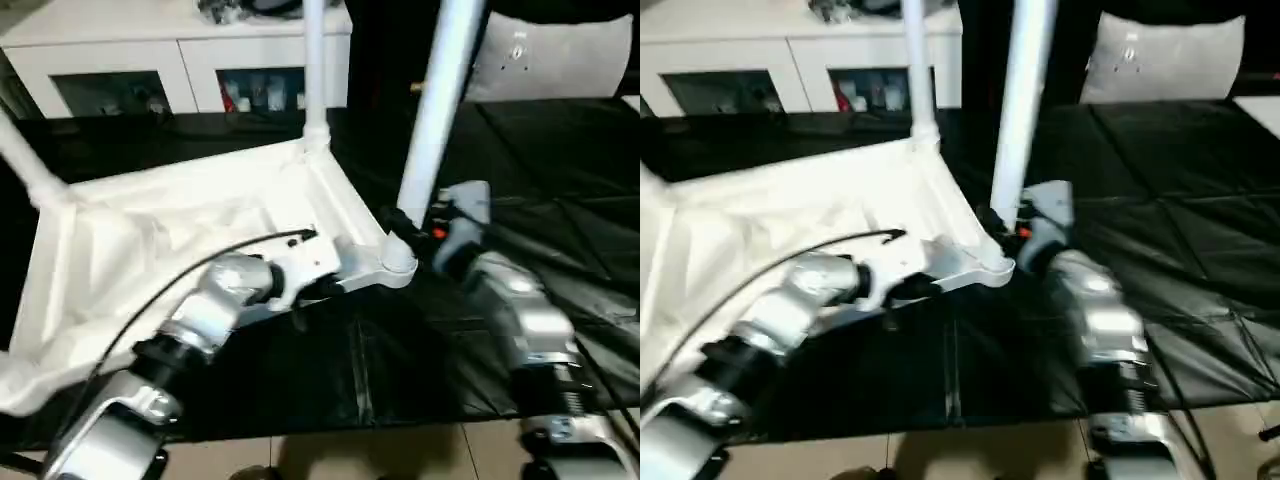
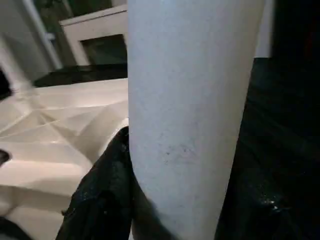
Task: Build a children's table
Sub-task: Insert table leg to table base
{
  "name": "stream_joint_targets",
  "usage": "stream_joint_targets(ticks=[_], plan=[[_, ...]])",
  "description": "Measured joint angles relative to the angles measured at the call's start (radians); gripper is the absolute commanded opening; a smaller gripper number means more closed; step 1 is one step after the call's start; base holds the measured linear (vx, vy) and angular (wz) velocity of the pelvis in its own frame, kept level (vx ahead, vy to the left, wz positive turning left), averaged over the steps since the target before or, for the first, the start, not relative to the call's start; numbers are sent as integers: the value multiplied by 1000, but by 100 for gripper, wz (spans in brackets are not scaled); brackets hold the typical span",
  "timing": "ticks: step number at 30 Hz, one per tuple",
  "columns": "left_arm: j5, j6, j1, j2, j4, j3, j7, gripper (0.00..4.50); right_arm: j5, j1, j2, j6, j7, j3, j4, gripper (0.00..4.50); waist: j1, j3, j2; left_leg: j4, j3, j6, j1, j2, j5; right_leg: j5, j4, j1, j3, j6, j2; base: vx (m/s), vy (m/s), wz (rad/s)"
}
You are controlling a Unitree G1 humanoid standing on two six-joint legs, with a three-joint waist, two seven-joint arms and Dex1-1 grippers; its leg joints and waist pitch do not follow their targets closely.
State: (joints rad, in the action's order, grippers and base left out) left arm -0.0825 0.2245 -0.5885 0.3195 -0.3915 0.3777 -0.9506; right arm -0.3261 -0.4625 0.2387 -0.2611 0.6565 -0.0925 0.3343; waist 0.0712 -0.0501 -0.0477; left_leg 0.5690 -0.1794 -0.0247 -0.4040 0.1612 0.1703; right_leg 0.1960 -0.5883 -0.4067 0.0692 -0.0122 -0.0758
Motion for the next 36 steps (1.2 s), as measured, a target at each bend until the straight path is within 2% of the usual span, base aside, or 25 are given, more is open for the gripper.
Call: stream_joint_targets(ticks=[3, 5, 7, 9, 13, 15, 17, 18, 21, 24, 25, 26, 29, 32, 36], plan=[[33, 5, 1, 6, 24, -13, -33, 75, -26, -2, 30, -20, 46, -10, 1, 184, 11, 0, 0, 10, 0, 4, -8, 1, 3, 4, -10, -7, 0, -6, 0, 0, 0, 0], [81, 13, 1, 3, 45, -55, -48, 97, -38, -6, 62, -44, 93, -13, 1, 184, 21, 0, 0, 14, 0, 5, -9, 2, 3, 4, -14, -7, 0, -7, -1, 0, 0, 0], [140, 35, -10, -10, 55, -115, -50, 97, -45, -16, 96, -73, 160, -4, 3, 184, 30, -1, 0, 21, 0, 5, -8, 3, 3, 4, -19, -6, -1, -7, -1, 0, 0, 0], [194, 64, -33, -25, 57, -167, -47, 135, -71, -28, 104, -99, 201, 0, 5, 184, 35, -2, 0, 25, 0, 2, -5, 4, 2, 4, -24, -4, -2, -8, -1, -69, -3, 0], [332, 150, -124, -71, 72, -293, -22, 141, -103, -65, 117, -121, 260, 7, 6, 184, 44, -6, 0, 25, -2, -5, 6, 5, 2, 0, -23, 6, -2, -9, -1, -66, -2, 1], [395, 193, -160, -96, 76, -352, 4, 179, -103, -69, 128, -121, 286, 21, 3, 184, 45, -6, 1, 25, -2, -5, 6, 5, 1, 0, -23, 7, -2, -8, -2, 0, 0, 0], [435, 224, -186, -113, 80, -386, 25, 182, -103, -69, 127, -128, 311, 31, 2, 184, 45, -6, 1, 26, -2, -4, 6, 5, -1, -1, -23, 7, -2, -8, -2, 0, 0, 0], [444, 235, -194, -121, 79, -393, 33, 179, -104, -69, 127, -132, 316, 36, 0, 184, 45, -6, 1, 26, -2, -3, 6, 5, -2, -3, -23, 7, -2, -10, -2, 0, 0, 0], [482, 280, -208, -158, 79, -406, 49, 227, -104, -67, 126, -153, 336, 64, -33, 184, 45, -6, 1, 27, -2, -2, 2, 5, -2, -4, -23, 5, -1, -11, -2, 0, 0, 0], [530, 350, -210, -190, 95, -402, 39, 226, -104, -66, 116, -164, 341, 89, -59, 184, 48, -6, 1, 27, -2, 3, 0, 5, -5, -3, -22, 3, -1, -10, -2, 0, 0, 0], [540, 367, -209, -196, 105, -396, 37, 249, -104, -66, 113, -166, 342, 97, -59, 184, 50, -6, 1, 27, -3, 4, -2, 5, -5, -2, -22, 1, -1, -10, -2, 0, 0, 0], [543, 376, -209, -198, 111, -393, 38, 265, -104, -66, 112, -166, 343, 100, -59, 184, 51, -6, 1, 27, -3, 4, -3, 6, -5, -2, -23, 1, 0, -10, -2, 0, 0, 0], [542, 389, -206, -202, 124, -373, 40, 269, -103, -62, 110, -166, 352, 103, -60, 184, 56, -6, 1, 27, -3, 4, -3, 6, -5, -2, -23, 0, 1, -9, -2, 0, 0, 0], [538, 393, -204, -205, 123, -363, 43, 308, -101, -58, 108, -167, 353, 115, -74, 184, 58, -6, 1, 28, -3, 3, -3, 7, -5, -2, -23, 1, 1, -9, -2, 0, 0, 0], [536, 405, -195, -210, 130, -342, 57, 326, -99, -58, 107, -168, 354, 137, -88, 184, 62, -6, 1, 29, -3, -1, 0, 7, -2, -3, -24, 3, 0, -9, -2, 0, 0, 0]])
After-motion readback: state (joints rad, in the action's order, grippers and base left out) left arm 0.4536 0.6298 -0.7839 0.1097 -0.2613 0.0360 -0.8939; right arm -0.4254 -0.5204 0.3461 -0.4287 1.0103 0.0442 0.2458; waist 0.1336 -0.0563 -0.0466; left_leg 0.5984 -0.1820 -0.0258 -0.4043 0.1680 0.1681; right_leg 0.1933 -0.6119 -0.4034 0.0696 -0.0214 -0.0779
